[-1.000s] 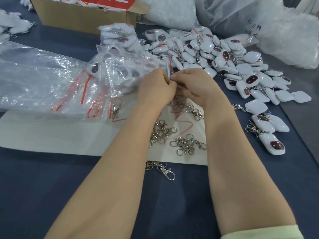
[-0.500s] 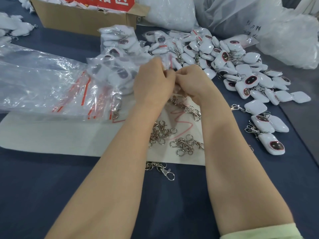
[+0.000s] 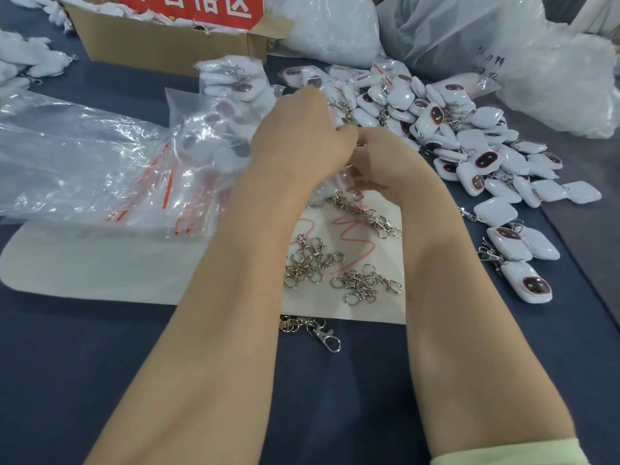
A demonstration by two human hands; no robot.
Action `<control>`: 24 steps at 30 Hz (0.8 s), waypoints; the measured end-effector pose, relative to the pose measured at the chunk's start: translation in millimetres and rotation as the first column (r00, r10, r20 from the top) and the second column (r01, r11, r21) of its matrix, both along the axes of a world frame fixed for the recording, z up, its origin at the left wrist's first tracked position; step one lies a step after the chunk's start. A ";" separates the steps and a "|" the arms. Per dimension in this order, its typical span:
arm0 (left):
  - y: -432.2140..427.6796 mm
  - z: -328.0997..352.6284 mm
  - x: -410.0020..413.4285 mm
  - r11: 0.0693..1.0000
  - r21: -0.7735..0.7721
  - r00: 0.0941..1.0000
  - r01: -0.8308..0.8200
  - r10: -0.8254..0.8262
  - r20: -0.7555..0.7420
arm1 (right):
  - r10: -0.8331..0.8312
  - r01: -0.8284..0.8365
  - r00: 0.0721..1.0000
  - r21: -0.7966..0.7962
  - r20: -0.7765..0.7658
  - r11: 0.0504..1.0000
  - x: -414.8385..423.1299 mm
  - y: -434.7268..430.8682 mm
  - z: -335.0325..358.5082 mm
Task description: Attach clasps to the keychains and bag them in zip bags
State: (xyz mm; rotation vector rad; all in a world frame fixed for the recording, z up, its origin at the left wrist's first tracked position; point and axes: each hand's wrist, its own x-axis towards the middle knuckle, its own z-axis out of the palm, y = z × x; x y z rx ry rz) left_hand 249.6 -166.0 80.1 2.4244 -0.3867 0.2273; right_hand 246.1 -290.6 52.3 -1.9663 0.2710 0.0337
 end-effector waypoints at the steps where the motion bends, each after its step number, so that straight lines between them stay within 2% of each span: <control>1: -0.4 -1.9 -0.4 1.000 0.016 0.999 0.019 -0.018 -0.029 | 0.022 -0.022 0.999 -0.012 0.034 1.000 -0.2 -0.6 -0.8; 3: -1.2 -5.0 -0.7 0.999 0.027 0.998 0.042 -0.041 -0.046 | 0.079 -0.075 0.996 -0.079 0.049 0.994 1.6 -1.1 -4.9; 6: -5.0 -10.1 -0.4 0.997 -0.066 0.998 0.050 -0.049 0.025 | 0.187 -0.188 0.982 -0.160 -0.025 0.969 4.1 0.2 -10.5; 8: -9.7 -19.1 2.6 0.992 -0.110 0.997 0.065 -0.061 0.042 | 0.201 -0.208 0.977 -0.128 -0.065 0.970 4.9 -0.6 -12.9; 11: -18.0 -43.6 6.4 0.990 -0.116 0.994 0.085 -0.092 -0.054 | 0.140 -0.149 0.985 -0.087 -0.097 0.985 4.7 -6.8 -12.8; 13: -21.3 -59.6 6.9 0.986 -0.152 0.994 0.065 -0.077 -0.073 | 0.025 -0.041 0.996 -0.185 -0.087 0.982 6.4 -14.0 -12.3; 14: -22.8 -65.8 6.1 0.985 -0.164 0.996 0.056 -0.068 -0.065 | -0.070 0.059 0.997 -0.255 -0.034 0.965 8.5 -18.7 -12.7; 16: -25.7 -74.0 5.3 0.985 -0.166 0.998 0.045 -0.052 -0.036 | -0.280 0.320 0.947 -0.385 0.158 0.866 13.3 -26.6 -17.3; 18: -27.6 -78.6 6.2 0.988 -0.151 0.999 0.042 -0.044 -0.015 | -0.333 0.430 0.901 -0.479 0.278 0.765 13.3 -26.8 -26.1; 21: -29.2 -82.4 7.0 0.988 -0.151 0.999 0.041 -0.044 -0.018 | -0.234 0.287 0.958 -0.610 0.167 0.739 14.1 -22.1 -45.3; 24: -29.9 -83.1 7.8 0.985 -0.168 0.999 0.034 -0.040 -0.030 | -0.210 0.224 0.972 -0.651 0.101 0.725 15.1 -20.3 -50.5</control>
